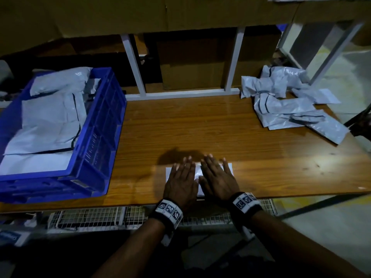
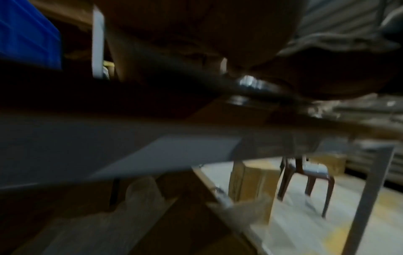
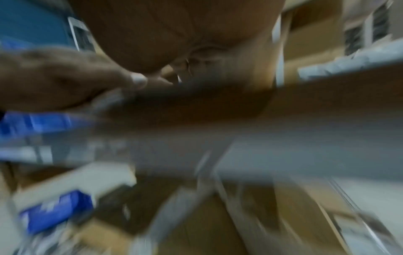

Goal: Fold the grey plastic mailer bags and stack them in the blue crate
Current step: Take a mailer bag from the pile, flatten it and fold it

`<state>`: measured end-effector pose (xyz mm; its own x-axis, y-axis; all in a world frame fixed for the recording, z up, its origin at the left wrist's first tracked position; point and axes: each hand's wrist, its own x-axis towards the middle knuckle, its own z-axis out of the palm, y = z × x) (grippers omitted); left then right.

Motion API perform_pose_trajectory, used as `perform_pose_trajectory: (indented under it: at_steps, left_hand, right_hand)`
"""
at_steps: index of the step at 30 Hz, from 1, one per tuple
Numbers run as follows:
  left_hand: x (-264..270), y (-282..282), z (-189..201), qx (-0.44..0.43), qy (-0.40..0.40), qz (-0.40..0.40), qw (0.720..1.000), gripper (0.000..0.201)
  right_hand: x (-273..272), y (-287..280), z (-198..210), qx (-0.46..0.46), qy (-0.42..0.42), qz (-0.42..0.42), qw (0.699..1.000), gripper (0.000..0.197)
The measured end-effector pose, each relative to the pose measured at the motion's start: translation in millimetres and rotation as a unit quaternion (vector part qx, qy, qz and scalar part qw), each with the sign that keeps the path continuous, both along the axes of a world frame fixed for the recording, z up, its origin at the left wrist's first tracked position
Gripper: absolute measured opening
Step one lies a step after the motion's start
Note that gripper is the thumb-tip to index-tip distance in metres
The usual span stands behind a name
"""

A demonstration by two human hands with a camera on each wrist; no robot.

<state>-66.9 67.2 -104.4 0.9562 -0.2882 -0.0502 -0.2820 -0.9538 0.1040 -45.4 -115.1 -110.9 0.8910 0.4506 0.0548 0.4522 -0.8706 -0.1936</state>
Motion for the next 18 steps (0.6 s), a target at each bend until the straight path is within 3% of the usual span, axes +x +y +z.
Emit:
perform_pose_trajectory:
  at_steps: [9, 18]
  left_hand:
    - [4, -7, -20, 0.065, 0.021, 0.006, 0.998, 0.07]
    - [6, -6, -19, 0.042, 0.035, 0.007, 0.998, 0.067]
  right_hand:
    - [-3, 3, -15, -0.035, 0.0, -0.004, 0.999, 0.064]
    - [0, 3, -16, -0.041, 0.004, 0.003, 0.999, 0.062]
